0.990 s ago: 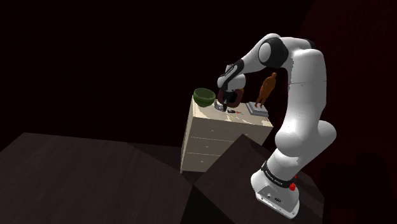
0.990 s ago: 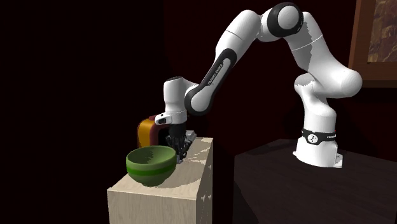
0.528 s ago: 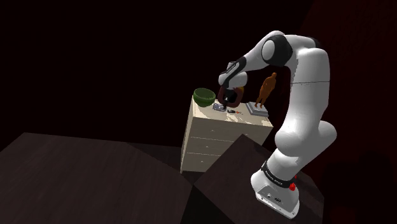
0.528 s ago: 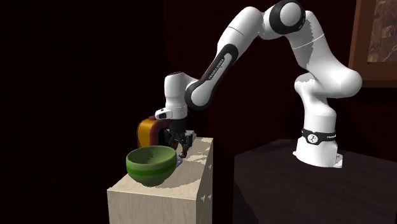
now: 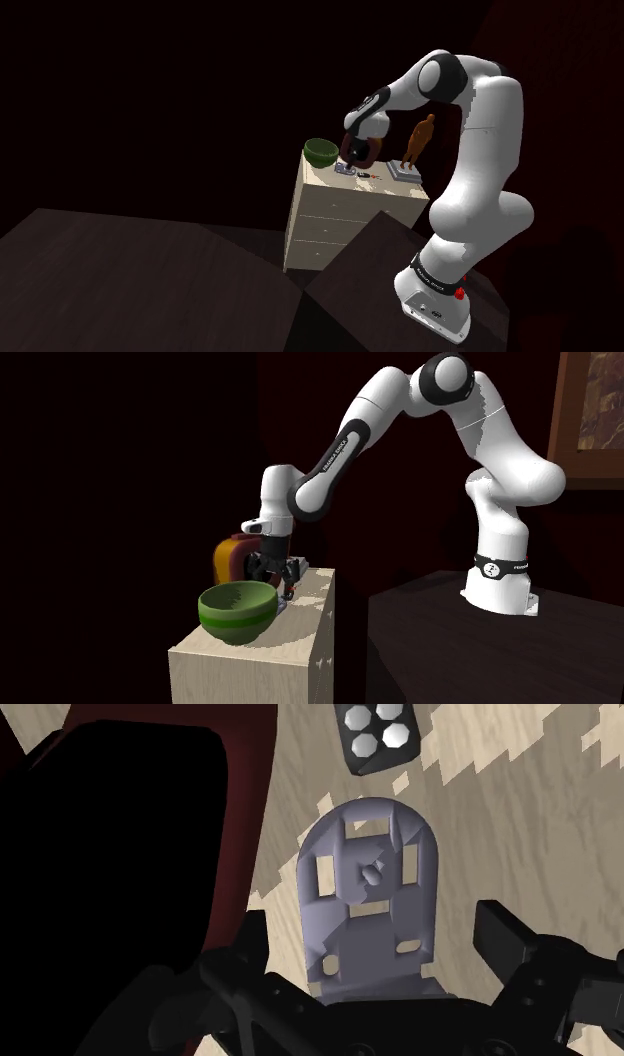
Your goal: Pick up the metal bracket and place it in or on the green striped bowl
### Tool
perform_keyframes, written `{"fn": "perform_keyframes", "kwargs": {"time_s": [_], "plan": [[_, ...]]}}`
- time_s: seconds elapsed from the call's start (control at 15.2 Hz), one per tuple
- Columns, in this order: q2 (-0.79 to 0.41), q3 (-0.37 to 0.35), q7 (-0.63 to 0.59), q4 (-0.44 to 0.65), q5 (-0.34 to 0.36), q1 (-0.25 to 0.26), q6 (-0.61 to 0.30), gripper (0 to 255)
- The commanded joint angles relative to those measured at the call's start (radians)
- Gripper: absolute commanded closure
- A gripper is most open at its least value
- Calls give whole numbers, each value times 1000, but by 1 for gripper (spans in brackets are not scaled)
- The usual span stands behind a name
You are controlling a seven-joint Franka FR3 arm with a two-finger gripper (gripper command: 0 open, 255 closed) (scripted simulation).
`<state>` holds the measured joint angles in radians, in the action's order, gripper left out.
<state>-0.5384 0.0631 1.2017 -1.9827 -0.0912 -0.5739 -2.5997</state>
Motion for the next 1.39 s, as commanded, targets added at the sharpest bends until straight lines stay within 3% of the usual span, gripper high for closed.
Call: {"fn": "perform_keyframes", "kwargs": {"time_s": [0.0,0.59,0.66,1.25,1.32], "plan": [[-28,3,7,14,-4,-11,-35,0],[-47,-2,6,21,-2,-15,-47,0],[-52,-2,9,24,-3,-18,-49,255],[-59,-9,9,39,-3,-13,-49,255],[-59,-9,9,39,-3,-13,-49,0]]}}
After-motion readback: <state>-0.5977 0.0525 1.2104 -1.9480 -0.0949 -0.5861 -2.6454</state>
